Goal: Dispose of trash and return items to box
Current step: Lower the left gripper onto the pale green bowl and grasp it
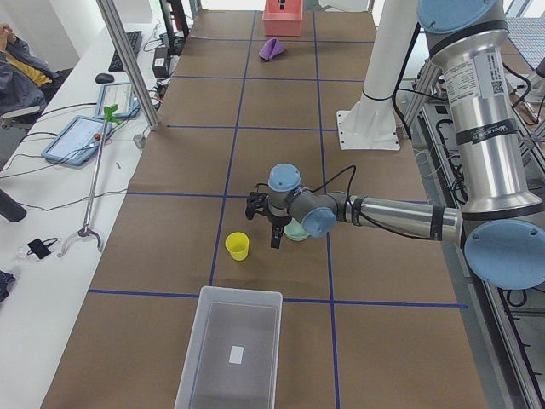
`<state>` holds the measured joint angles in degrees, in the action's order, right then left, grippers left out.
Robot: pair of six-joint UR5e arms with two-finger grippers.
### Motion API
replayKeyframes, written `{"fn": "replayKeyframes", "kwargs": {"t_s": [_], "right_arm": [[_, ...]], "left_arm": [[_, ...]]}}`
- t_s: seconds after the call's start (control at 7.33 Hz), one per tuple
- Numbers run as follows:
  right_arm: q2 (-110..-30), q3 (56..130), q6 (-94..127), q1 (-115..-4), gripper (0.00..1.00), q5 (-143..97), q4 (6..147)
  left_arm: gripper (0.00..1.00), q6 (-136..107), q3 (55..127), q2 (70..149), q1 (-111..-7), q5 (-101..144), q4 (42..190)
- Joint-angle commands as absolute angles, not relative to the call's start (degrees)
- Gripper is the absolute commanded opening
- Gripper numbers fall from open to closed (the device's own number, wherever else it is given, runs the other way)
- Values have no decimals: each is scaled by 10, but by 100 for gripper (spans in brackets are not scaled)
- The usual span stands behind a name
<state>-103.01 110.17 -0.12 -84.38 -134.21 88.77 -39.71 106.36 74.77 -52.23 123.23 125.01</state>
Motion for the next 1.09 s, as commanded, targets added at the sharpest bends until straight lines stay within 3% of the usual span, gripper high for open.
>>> {"fn": "replayKeyframes", "kwargs": {"t_s": [0.0, 0.68, 0.95], "right_arm": [[-1030, 1101, 0, -840, 100, -1342, 889], [-1028, 1099, 19, -829, 100, -1343, 888], [-1028, 1099, 19, -829, 100, -1343, 888]], "left_arm": [[97, -400, 1050, 748, -496, 1219, 1268], [86, -402, 1032, 746, -471, 1221, 1294], [50, -404, 1001, 746, -471, 1224, 1338]]}}
